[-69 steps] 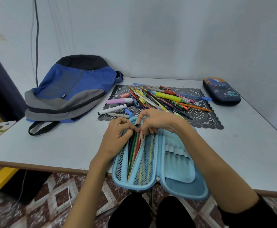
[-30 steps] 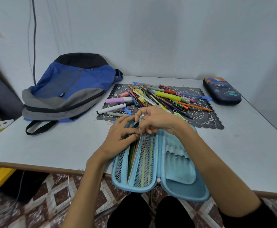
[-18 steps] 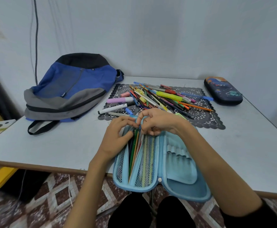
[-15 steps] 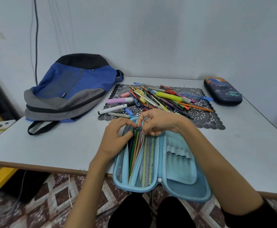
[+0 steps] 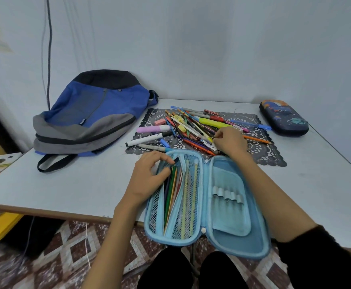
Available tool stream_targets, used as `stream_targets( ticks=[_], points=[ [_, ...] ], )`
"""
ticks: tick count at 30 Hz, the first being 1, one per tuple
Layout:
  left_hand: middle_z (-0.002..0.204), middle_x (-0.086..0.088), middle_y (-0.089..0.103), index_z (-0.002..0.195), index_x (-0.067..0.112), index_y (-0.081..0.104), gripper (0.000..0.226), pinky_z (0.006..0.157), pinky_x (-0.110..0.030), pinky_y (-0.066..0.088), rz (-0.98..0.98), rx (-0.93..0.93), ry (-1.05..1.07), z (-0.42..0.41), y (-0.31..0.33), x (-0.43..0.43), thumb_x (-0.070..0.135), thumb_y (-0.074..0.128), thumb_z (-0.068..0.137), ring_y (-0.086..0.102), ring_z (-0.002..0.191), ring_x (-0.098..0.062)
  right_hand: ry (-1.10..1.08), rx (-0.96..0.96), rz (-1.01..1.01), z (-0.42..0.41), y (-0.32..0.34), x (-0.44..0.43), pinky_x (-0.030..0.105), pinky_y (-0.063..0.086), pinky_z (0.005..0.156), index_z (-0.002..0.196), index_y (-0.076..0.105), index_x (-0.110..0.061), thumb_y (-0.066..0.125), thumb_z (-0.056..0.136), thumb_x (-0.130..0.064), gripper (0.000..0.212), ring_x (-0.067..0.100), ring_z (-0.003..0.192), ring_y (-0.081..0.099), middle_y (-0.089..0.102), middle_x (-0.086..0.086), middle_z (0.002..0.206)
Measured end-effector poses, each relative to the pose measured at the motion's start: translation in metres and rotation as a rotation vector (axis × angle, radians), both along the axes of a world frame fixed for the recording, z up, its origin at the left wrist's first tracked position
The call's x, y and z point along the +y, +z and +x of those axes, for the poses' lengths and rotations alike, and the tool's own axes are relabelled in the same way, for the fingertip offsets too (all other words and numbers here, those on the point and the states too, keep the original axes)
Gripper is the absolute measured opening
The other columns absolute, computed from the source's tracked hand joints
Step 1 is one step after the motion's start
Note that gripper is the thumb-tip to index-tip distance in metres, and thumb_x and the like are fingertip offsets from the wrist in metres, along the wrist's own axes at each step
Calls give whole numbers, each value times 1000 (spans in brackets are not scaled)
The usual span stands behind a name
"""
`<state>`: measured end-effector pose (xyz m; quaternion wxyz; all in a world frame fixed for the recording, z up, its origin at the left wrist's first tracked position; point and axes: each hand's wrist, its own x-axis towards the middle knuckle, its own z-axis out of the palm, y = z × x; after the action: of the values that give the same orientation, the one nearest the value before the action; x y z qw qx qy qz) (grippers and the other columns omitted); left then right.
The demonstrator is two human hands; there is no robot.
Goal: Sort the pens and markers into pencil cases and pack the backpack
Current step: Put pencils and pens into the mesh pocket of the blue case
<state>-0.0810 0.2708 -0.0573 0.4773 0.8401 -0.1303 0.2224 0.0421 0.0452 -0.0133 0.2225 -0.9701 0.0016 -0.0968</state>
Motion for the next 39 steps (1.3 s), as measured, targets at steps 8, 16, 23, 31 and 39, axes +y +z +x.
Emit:
stream_targets(
  ticks=[8,16,23,31,39],
  points=[
    [98,20,63,88,25,68,14,90,-40,47,-26,19,17,-2,0,0,19,63,77,56,99,-8,-53,-102,12,1,-6,2,27,41,57,84,74,-7,57,87,-12,18,24,76,64,72,10,86],
    [97,20,63,86,27,67,14,92,-44,47,-39,30,12,-2,1,0,18,62,77,57,100,-9,69,-647,802,-12,40,12,22,46,67,93,55,-18,57,94,-23,5,7,73,55,60,-8,87],
    [97,19,63,86,26,66,12,93,-46,47,-48,47,13,-3,1,-1,17,62,78,57,100,-12,257,-588,1179,-37,73,40,22,41,47,92,56,-13,54,97,-16,7,12,50,51,64,5,71],
    [95,18,64,83,26,67,13,95,-44,46,-58,61,18,-3,2,-2,16,61,77,57,99,-11,425,-78,939,-53,47,72,16,33,37,97,59,-2,56,96,-12,11,9,38,45,64,22,78],
    [92,15,65,82,25,67,13,93,-40,47,-65,59,16,-3,4,-2,27,58,73,58,97,-11,493,163,783,-56,32,73,21,34,34,94,54,-4,61,93,-8,8,18,41,48,66,21,69]
  ],
)
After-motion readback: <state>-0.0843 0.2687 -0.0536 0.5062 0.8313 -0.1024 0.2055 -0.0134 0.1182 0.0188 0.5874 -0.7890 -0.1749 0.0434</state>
